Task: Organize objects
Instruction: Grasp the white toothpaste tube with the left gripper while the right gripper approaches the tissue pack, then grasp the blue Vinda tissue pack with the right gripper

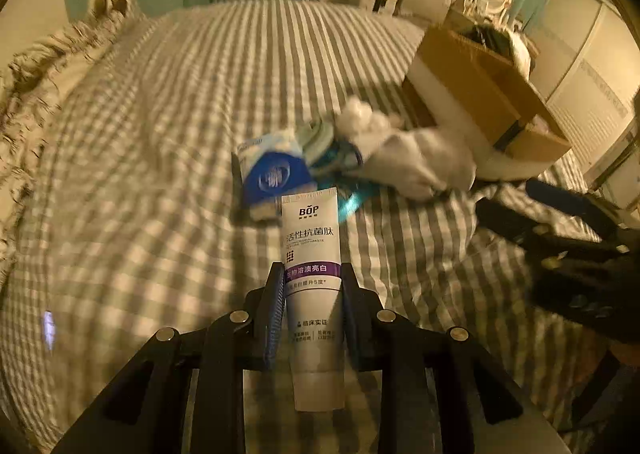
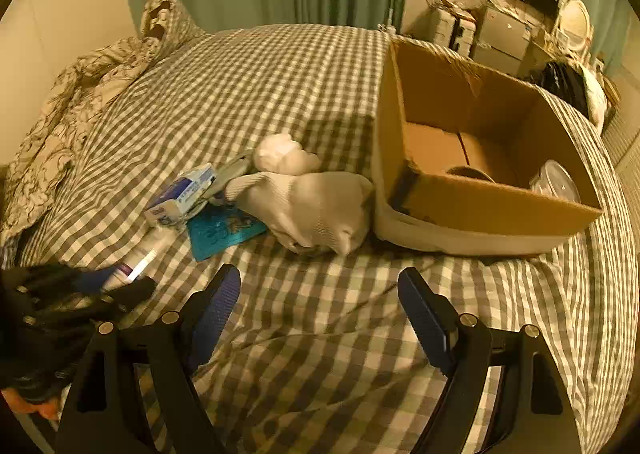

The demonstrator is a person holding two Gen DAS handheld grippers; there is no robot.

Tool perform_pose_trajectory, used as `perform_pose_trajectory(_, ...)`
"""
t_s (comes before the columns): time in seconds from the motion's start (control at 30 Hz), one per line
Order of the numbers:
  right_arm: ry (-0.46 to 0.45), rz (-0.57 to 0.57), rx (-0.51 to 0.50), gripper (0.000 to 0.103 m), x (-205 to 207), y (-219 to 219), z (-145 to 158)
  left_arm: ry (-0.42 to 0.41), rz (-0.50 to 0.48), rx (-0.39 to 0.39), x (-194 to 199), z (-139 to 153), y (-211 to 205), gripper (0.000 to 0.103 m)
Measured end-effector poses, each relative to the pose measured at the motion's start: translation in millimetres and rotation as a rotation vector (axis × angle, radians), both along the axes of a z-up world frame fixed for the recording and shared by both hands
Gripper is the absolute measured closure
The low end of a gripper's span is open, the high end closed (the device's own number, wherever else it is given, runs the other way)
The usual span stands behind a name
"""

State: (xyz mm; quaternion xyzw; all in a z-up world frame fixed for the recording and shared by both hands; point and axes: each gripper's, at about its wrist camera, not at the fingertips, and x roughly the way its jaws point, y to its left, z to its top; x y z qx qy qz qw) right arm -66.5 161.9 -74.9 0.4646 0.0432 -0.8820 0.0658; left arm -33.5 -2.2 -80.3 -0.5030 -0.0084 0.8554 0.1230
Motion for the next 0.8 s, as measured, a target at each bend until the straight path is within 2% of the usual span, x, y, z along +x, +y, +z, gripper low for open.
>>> perform_pose_trajectory(0.1,0.004,0.020,0.005,0.022,0,-8,0,0.047,0.018,0.017,-8,18,-20,0.077)
perform_pose_trajectory(0.23,0.001,0.042,-0.003,0.022,-5,-20,-2,0.102,0.059,-0.026,-19,28,-37,0.077)
perform_pose_trajectory(0.37,0.008,0.085,-0.005,0.022,-9,-41,-6,0.106,0.111,-0.073,-33,17,-52,0.077)
perform_pose_trajectory(0.57,0.001,0.145,-0.014,0.022,-23,-76,-12,0.094,0.169,-0.105,-45,8,-75,0.077)
perform_pose_trajectory(0.8,-0.034,0.180,-0.047,0.022,-47,-107,-27,0.078,0.198,-0.113,-58,-3,-91,0.077)
